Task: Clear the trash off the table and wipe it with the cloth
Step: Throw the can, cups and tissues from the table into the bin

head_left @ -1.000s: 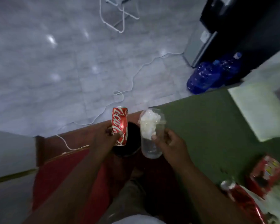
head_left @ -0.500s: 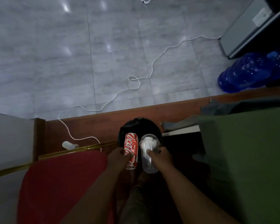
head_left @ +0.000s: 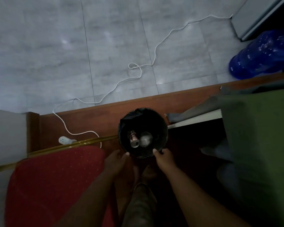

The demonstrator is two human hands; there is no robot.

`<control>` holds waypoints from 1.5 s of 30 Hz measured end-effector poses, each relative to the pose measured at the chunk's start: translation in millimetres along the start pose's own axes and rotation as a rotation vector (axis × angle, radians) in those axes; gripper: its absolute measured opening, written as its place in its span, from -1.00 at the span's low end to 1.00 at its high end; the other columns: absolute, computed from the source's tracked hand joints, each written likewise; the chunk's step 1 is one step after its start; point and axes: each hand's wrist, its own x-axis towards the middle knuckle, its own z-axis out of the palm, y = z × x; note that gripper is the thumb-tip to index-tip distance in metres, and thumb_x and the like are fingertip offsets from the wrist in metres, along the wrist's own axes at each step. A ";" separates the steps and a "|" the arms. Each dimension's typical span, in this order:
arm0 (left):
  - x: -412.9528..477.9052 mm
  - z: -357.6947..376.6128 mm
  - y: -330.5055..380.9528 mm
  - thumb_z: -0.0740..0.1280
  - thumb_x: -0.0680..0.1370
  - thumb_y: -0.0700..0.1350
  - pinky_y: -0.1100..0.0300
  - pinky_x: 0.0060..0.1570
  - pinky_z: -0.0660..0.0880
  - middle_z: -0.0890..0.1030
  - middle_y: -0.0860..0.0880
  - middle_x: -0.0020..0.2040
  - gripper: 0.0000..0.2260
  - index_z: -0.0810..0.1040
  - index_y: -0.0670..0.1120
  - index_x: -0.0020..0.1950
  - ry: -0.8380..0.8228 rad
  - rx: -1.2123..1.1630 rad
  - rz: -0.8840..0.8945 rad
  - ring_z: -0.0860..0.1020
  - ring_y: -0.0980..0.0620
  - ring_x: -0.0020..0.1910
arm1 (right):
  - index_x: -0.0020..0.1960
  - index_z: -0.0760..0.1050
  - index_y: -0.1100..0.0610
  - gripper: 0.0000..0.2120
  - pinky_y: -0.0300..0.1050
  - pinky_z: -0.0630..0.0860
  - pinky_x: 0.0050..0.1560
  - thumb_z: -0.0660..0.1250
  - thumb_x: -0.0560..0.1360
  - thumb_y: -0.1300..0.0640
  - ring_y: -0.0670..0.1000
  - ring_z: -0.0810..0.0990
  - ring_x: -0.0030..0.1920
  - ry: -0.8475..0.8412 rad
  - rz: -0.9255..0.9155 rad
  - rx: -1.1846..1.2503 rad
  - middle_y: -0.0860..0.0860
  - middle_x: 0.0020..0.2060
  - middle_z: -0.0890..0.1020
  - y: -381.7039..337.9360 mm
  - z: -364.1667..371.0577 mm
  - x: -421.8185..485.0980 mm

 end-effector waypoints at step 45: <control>-442.3 240.2 212.2 0.56 0.20 -0.02 -0.01 -0.12 0.53 0.61 -0.16 0.02 -0.38 0.54 -0.15 0.21 0.022 1.360 1.738 0.57 -0.21 -0.05 | 0.41 0.17 0.08 -0.22 0.06 0.55 -0.01 0.41 0.37 -0.23 0.19 0.56 0.14 0.982 0.196 0.416 0.13 0.20 0.53 373.8 -347.7 -375.3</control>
